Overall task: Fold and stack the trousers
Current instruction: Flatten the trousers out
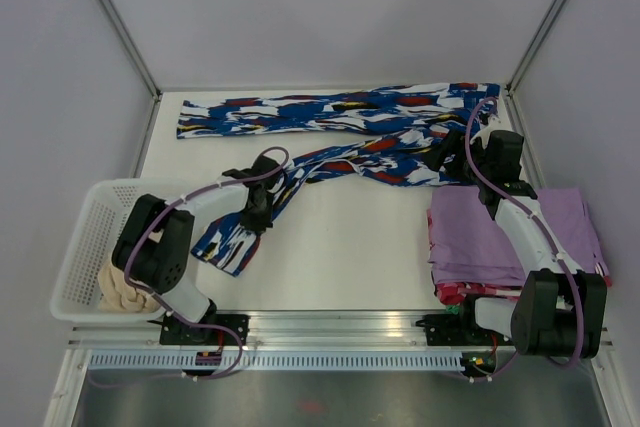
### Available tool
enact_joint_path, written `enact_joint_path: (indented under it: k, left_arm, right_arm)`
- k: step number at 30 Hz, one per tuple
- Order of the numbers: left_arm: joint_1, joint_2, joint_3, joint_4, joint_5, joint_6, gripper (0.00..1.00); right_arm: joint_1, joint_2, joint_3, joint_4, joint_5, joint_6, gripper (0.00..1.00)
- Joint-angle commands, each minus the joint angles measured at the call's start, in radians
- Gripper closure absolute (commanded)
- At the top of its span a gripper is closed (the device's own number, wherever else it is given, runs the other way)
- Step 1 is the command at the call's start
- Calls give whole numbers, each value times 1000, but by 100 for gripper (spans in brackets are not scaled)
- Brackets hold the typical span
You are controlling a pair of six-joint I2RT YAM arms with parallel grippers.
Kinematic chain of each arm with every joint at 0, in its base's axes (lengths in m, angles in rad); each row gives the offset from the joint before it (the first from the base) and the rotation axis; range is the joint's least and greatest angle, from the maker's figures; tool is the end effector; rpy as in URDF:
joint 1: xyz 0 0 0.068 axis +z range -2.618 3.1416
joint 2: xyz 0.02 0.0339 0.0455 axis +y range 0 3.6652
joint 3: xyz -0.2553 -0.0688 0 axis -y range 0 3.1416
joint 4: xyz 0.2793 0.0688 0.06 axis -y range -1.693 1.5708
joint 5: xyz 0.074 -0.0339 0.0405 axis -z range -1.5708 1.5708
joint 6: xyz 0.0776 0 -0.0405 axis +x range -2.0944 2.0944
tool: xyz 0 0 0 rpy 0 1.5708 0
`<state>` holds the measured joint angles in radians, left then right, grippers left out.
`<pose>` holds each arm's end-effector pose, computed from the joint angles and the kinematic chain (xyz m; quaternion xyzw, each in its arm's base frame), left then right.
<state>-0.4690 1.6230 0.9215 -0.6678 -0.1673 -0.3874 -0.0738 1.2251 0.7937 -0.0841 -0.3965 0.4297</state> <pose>0.2873 -0.1311 0.0866 0.0320 0.9910 0.0340 0.1257 0.3402 0.0049 0.2196 0.1150 0.8451 0.2549 0.4557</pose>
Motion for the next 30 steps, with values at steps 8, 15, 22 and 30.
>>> enact_joint_path:
  k: [8, 15, 22, 30]
  left_arm:
    - [59, -152, 294, -98, -160, 107, 98]
    - [148, -157, 444, -50, -113, 249, 98]
    - [156, -205, 452, -66, -40, 476, 98]
    - [161, -397, 306, -125, 420, 786, 98]
  right_arm:
    - [5, -4, 24, 18, 2, -6, 12]
    - [5, -18, 19, 20, 4, -6, 12]
    - [5, -32, 3, 20, 7, -5, 12]
    - [3, -9, 2, 50, -19, 27, 12]
